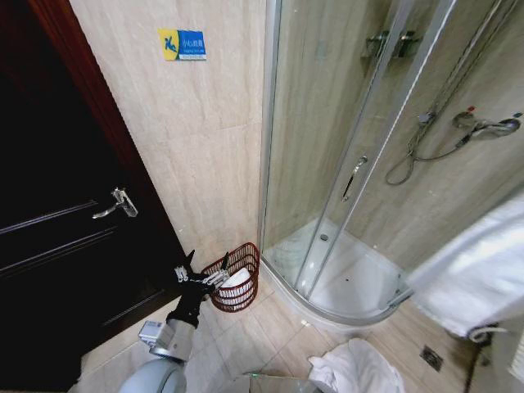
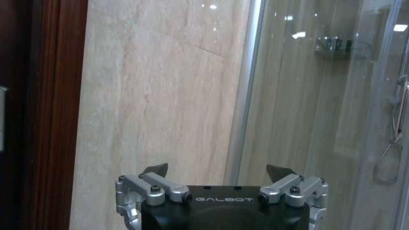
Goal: Discard the used towel into the hamper.
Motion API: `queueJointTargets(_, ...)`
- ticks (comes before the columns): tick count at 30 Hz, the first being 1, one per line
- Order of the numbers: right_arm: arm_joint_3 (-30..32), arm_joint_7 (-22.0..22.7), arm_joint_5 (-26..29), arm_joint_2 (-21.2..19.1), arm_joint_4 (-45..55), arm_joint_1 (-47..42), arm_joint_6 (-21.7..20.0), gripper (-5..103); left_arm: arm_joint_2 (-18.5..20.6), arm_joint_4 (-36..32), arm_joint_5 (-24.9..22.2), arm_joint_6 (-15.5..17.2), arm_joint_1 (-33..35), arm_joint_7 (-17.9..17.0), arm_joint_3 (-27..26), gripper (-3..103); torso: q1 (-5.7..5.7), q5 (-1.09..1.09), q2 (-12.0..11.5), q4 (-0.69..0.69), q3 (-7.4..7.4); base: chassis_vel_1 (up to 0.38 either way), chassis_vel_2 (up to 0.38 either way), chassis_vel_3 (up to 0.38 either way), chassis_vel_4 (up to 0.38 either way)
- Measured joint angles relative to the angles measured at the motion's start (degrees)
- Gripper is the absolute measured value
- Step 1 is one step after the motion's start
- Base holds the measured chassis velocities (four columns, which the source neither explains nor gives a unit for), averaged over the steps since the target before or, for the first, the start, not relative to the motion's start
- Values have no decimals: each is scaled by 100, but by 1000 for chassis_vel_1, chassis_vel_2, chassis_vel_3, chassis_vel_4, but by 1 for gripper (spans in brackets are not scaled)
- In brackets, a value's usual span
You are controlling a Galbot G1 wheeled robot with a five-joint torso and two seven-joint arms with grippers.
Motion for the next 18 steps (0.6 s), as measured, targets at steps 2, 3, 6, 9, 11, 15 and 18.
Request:
queueJointTargets(2,-225,-23,-216,205,34,-8,116,8,0,0,0,0,0,0,0,100,0,2,0,-1,0,0,0,0,0)
queueJointTargets(3,-333,-17,-307,301,50,-2,166,8,0,0,0,0,0,0,0,100,0,2,0,0,0,0,0,0,0)
queueJointTargets(6,-542,-9,-517,491,41,23,312,8,0,0,0,0,0,0,0,100,0,-1,0,0,0,0,0,0,0)
queueJointTargets(9,-700,12,-715,680,-50,36,522,8,0,0,0,0,0,0,0,100,0,1,0,0,0,0,0,0,0)
queueJointTargets(11,-770,47,-836,775,-137,32,714,8,0,0,0,0,0,0,0,100,0,1,0,0,0,0,0,0,0)
queueJointTargets(15,-885,60,-1081,933,-364,12,1200,8,0,0,0,0,0,0,0,100,0,-1,0,0,0,0,0,0,0)
queueJointTargets(18,-967,66,-1208,1076,-499,-45,1454,8,0,0,0,0,0,0,0,100,0,0,0,0,0,0,0,0,0)
